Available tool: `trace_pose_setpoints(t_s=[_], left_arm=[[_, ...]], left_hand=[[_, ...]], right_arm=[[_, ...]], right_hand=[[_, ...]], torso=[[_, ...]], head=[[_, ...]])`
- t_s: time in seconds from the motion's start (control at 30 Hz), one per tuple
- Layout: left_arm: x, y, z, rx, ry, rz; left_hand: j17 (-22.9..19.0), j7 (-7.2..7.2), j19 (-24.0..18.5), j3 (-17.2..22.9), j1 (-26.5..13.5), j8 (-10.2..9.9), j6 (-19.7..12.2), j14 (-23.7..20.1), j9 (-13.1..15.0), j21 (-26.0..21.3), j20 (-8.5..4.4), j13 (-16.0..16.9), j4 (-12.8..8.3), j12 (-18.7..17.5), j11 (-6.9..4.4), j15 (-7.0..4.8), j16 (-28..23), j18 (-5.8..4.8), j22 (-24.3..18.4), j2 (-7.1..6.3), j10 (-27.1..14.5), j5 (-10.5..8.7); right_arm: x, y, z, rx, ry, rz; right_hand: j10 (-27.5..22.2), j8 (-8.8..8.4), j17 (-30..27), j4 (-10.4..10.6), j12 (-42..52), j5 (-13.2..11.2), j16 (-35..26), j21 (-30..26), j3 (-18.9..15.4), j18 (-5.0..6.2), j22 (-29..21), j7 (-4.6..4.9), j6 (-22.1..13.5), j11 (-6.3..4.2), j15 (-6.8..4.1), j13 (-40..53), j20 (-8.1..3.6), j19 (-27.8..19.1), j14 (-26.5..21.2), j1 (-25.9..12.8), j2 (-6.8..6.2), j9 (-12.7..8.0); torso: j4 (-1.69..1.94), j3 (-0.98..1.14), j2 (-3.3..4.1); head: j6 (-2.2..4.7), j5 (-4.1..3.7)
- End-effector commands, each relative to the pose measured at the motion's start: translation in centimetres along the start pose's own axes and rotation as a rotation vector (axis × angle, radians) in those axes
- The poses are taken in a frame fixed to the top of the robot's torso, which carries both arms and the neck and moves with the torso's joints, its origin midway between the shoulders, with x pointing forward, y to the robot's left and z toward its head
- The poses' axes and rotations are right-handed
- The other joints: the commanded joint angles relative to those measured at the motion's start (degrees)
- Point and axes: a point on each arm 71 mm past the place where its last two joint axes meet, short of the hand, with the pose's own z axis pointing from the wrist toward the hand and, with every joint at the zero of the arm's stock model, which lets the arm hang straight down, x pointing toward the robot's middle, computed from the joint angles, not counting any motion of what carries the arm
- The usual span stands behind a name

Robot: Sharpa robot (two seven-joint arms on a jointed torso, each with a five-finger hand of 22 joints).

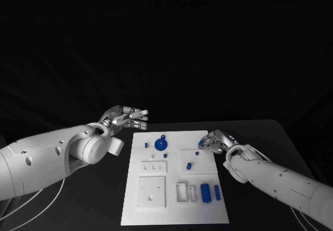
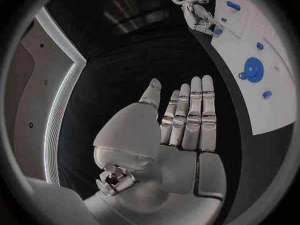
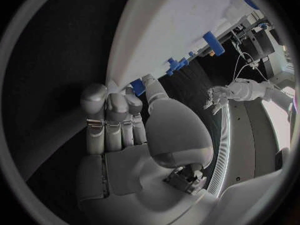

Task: Assemble the parts on the task board

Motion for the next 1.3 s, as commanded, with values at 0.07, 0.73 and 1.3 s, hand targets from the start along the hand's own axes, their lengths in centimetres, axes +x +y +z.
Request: trace_pose_setpoints(t_s=[0.07,0.73,1.3], left_arm=[[0.25,-0.08,0.05,0.009,0.022,-0.002],[0.24,-0.01,0.01,0.005,0.026,-0.003],[0.24,0.09,-0.02,0.003,0.028,-0.003]], left_hand=[[0.0,0.10,-0.5,-0.1,0.2,0.0,-0.3,0.0,0.0,0.1,0.10,0.1,-0.4,0.1,0.29,0.12,0.2,-0.48,0.0,-0.19,-0.3,-0.16],[0.0,0.12,-0.5,0.0,0.2,0.0,-0.4,0.0,0.0,0.1,0.11,0.1,-0.4,0.1,0.30,0.13,0.2,-0.48,-0.1,-0.19,-0.3,-0.17],[0.0,0.12,-0.5,0.0,0.2,0.0,-0.4,0.0,0.0,0.1,0.11,0.1,-0.4,0.1,0.30,0.13,0.2,-0.48,-0.1,-0.19,-0.3,-0.17]], right_arm=[[0.10,-0.02,-0.02,0.008,-0.008,-0.016],[-0.11,-0.33,-0.17,0.065,-0.060,-0.043],[-0.10,-0.05,-0.51,0.111,-0.117,-0.074]], right_hand=[[0.1,-0.07,0.0,0.2,-0.4,-0.1,0.2,-0.3,0.0,0.00,5.4,0.30,-0.6,-0.09,-0.35,0.0,-0.31,1.1,0.0,-0.3,-0.28,-0.1],[-0.6,0.04,-0.6,7.0,-1.3,-2.6,-0.8,-2.0,-5.4,0.37,5.2,0.70,-2.9,0.40,0.02,-0.7,0.11,1.1,-0.2,-1.7,-3.97,0.3],[0.1,-0.04,0.1,17.0,-1.3,-14.2,-0.9,-1.9,-3.9,-0.38,5.3,-1.52,2.9,-1.00,-1.00,-0.3,-0.97,1.5,0.2,0.3,-8.57,10.2]], torso=[[-0.01,-0.04,0.02],[-0.07,0.01,-0.02],[-0.05,0.05,0.01]], head=[[-0.08,-0.02],[0.16,-0.18],[0.09,-0.29]])
